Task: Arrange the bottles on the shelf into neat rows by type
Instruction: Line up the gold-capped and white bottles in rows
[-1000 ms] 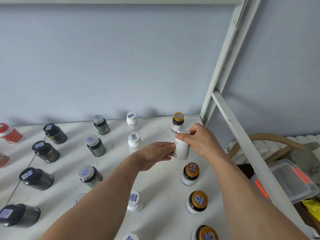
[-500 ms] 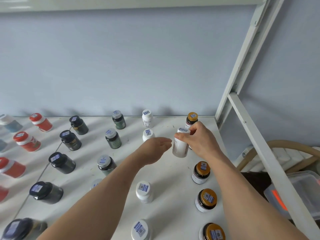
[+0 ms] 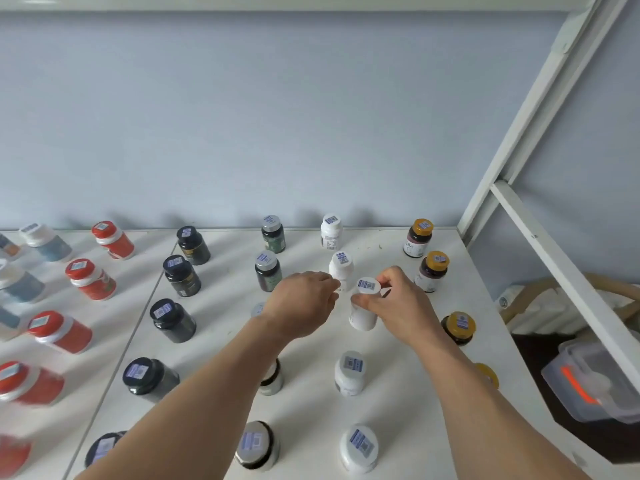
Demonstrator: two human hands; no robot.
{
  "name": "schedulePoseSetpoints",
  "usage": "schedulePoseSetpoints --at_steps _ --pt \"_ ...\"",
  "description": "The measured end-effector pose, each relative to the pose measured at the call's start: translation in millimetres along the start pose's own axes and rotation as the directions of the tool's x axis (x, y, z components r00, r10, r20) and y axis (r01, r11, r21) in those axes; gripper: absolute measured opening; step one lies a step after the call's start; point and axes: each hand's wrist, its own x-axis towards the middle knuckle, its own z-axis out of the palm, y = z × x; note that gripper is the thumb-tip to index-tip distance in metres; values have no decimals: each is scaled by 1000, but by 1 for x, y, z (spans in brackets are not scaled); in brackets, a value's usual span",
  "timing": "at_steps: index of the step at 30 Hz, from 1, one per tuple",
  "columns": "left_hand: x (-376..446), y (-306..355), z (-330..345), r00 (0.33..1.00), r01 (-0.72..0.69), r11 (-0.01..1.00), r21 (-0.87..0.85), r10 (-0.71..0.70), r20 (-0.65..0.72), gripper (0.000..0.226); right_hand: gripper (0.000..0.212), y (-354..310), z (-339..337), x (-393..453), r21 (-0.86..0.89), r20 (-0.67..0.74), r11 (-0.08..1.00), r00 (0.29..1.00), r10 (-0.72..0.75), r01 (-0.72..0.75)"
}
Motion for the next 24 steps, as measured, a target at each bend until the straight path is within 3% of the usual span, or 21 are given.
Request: schedulePoseSetpoints --at_steps 15,22,24 --pt "-16 -17 -2 999 30 1000 3 -30 -14 28 48 -10 48 -15 -23 8 998 998 64 -64" --pt "5 -9 -14 998 21 1000 -8 -22 -61 27 65 -14 29 -12 15 115 998 992 59 -62" --pt "16 -3 -16 997 15 1000 -25 -16 -75 27 61 -13 8 -8 47 82 998 996 41 -45"
